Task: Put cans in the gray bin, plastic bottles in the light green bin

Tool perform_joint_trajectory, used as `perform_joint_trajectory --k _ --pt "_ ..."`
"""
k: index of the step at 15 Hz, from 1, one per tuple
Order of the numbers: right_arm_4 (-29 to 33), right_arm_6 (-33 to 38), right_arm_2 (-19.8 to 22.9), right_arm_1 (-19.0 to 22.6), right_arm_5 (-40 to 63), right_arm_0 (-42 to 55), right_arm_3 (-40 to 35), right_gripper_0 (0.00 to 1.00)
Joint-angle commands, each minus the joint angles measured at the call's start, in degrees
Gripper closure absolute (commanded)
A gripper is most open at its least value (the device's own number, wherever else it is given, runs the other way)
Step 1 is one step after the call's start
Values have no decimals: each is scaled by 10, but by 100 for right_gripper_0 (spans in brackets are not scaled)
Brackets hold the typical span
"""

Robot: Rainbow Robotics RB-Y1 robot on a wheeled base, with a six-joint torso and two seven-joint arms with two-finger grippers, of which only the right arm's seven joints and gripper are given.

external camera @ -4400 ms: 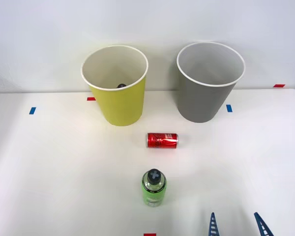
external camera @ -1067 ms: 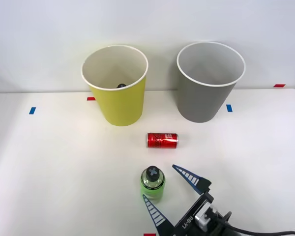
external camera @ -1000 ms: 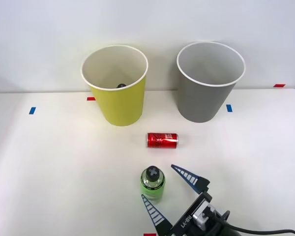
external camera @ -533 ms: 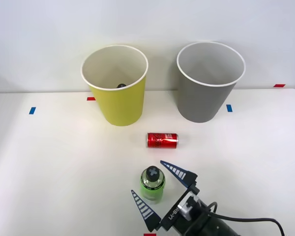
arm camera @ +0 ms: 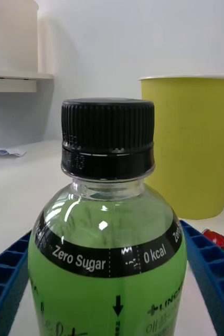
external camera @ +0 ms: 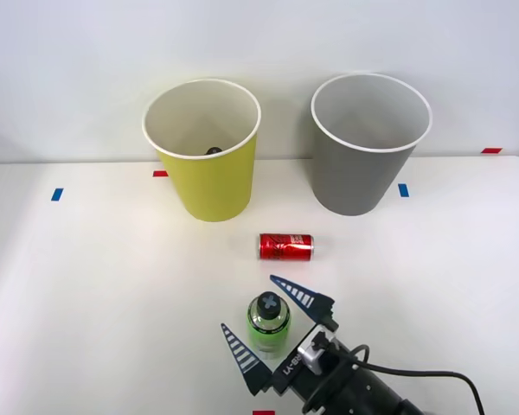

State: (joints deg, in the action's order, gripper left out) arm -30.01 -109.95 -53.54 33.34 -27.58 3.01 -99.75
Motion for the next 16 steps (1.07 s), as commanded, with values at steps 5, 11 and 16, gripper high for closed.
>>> perform_joint_trajectory --k 5,11,16 --pt "-12 -7 0 2 -1 9 0 100" --pt "-6 -4 36 -13 2 11 -9 100" --pt "-14 10 106 -20 133 12 -110 100"
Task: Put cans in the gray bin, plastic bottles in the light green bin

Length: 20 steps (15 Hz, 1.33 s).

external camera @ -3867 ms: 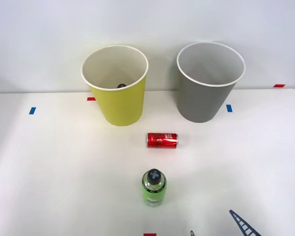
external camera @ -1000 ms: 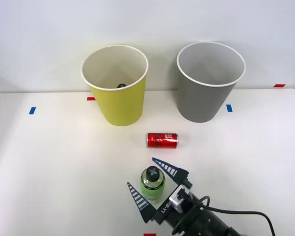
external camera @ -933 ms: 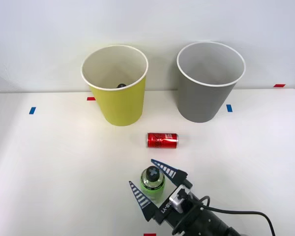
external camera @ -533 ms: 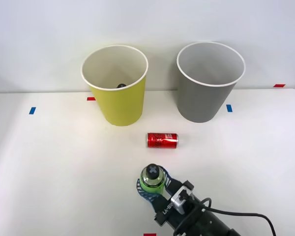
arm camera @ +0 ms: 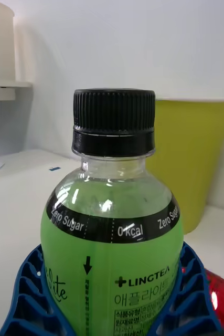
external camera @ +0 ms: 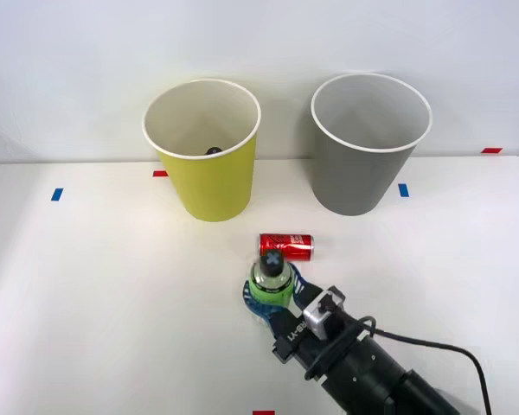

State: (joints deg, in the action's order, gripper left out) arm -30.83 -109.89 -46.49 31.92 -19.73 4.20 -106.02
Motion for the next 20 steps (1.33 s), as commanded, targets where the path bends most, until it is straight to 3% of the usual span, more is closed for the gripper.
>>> perform_joint_trajectory --k 1,7,11,17,20 --pt "-10 13 51 -11 80 -2 -68 100" --pt "-22 110 114 -50 199 -47 -170 100" --pt "-23 119 134 -82 230 -94 -170 100" --pt "-27 140 218 -192 401 -219 -169 100" --pt "-24 149 232 -237 382 -286 -86 100"
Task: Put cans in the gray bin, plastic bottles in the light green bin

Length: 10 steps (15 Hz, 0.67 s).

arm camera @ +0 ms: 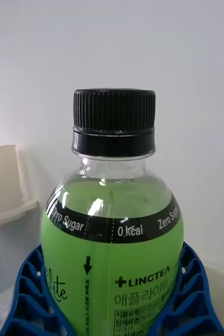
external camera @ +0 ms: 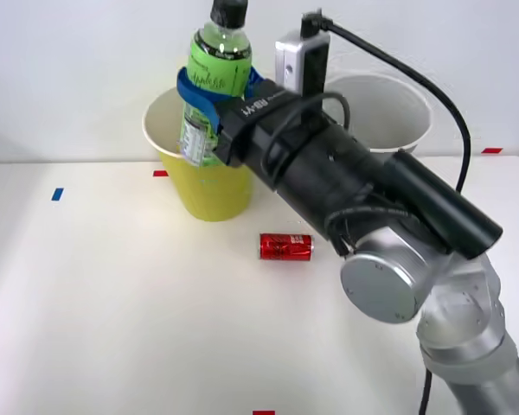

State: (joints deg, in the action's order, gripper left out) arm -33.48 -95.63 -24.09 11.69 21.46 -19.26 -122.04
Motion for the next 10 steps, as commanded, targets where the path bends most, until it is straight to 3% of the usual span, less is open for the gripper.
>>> perform_joint_trajectory --k 1,5,10 --pt "6 4 10 -55 -53 -75 118 100" --pt "17 0 40 -108 -86 -177 267 100" --pt "27 -2 59 -113 -102 -264 399 100"
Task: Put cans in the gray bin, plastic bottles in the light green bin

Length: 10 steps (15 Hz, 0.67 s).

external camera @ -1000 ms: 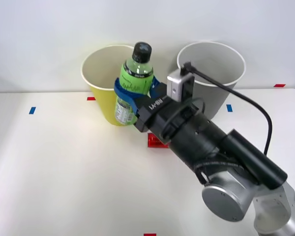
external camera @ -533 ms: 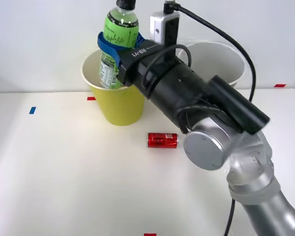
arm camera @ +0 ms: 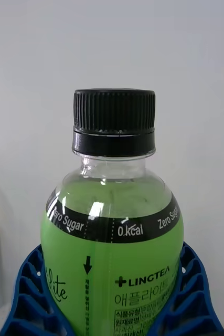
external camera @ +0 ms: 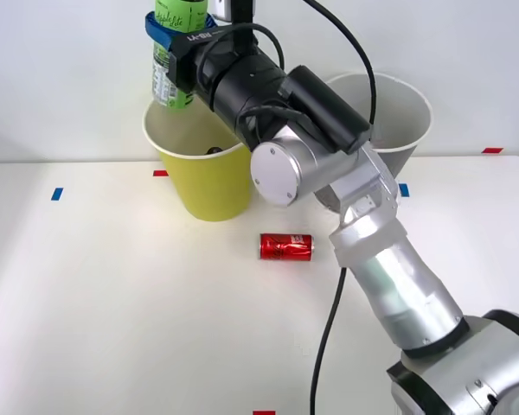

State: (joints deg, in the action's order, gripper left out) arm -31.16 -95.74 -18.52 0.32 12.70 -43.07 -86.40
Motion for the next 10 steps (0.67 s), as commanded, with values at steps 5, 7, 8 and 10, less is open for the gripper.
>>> perform_joint_trajectory --k 5,7,8,10 --pt "5 -1 2 12 -24 -70 114 100" --pt "5 -1 2 14 -24 -71 120 97" --pt "5 0 0 18 -25 -71 120 63" --pt "0 5 -5 24 -25 -71 120 5"
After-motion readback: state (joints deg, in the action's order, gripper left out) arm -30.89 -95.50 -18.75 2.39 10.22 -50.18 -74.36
